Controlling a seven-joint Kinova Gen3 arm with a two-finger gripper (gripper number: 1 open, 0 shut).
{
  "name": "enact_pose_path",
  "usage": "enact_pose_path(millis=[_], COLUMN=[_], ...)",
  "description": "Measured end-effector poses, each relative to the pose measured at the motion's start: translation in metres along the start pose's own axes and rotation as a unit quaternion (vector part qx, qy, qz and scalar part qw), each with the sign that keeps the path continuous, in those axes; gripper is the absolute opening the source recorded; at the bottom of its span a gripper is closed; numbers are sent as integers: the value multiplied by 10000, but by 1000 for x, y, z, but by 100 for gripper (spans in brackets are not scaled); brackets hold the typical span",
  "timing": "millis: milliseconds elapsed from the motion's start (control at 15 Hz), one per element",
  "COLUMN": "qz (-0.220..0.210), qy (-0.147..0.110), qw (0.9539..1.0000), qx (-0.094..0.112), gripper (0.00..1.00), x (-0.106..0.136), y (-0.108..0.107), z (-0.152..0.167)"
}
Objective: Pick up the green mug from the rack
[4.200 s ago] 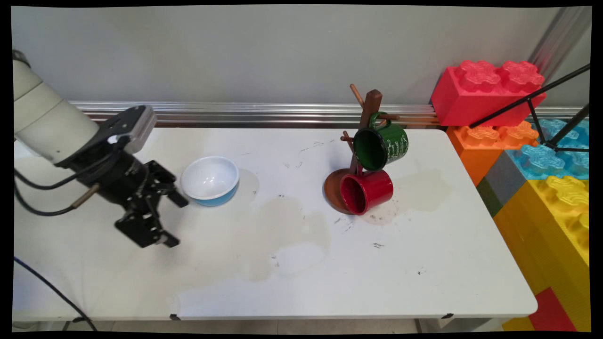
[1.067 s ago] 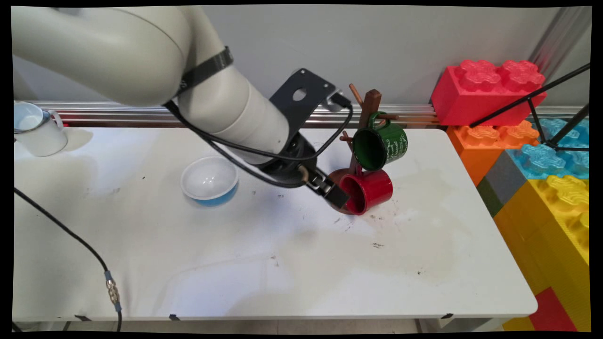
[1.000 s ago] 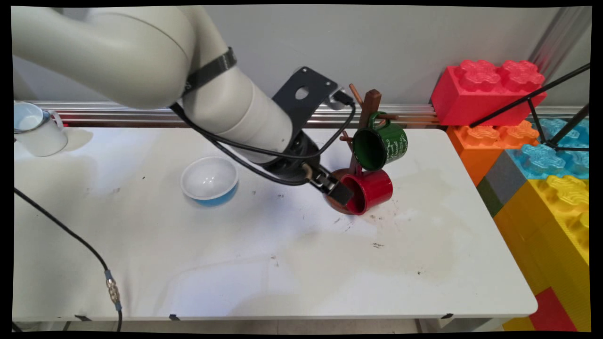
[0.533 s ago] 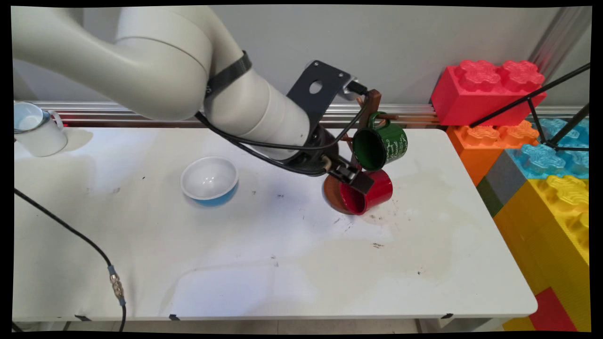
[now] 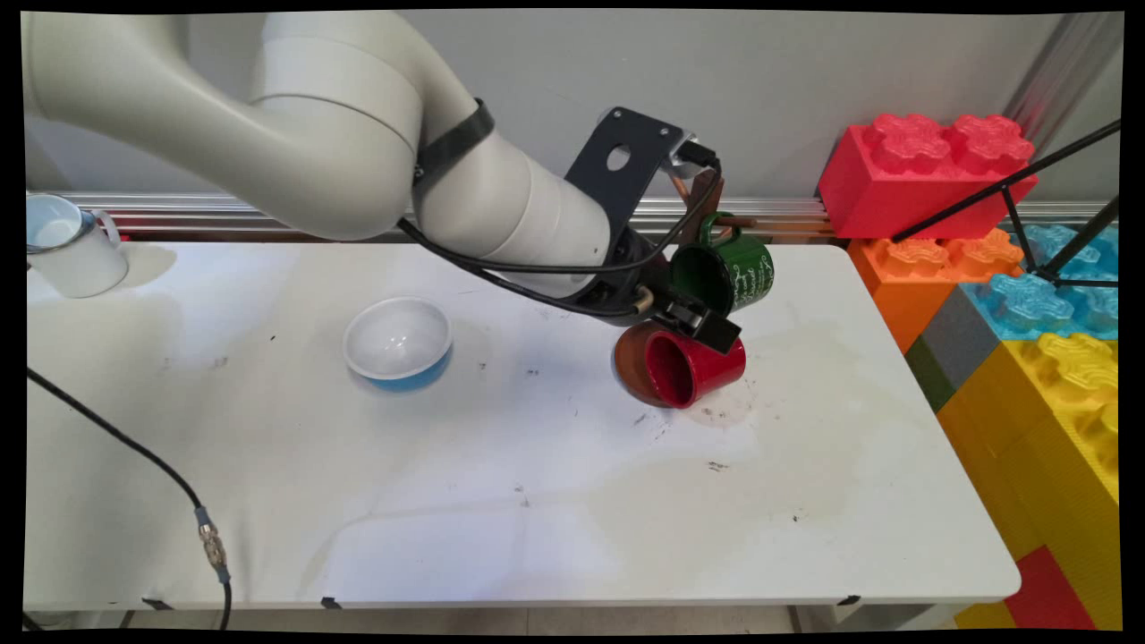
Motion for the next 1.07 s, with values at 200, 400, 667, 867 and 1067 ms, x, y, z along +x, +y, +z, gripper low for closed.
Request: enact_pose_path(millis=[200, 400, 667, 867, 1067], qz=[-44, -100, -193, -279, -371], qy=[43, 86, 126, 138, 140], qw=[9999, 9998, 9993, 9988, 9982], qx=[-87, -174, -279, -388, -454], gripper=[100, 100, 100, 100, 100], x=[3, 9, 17, 24, 28], y=[-1, -3, -5, -6, -6], z=[6, 13, 23, 31, 36])
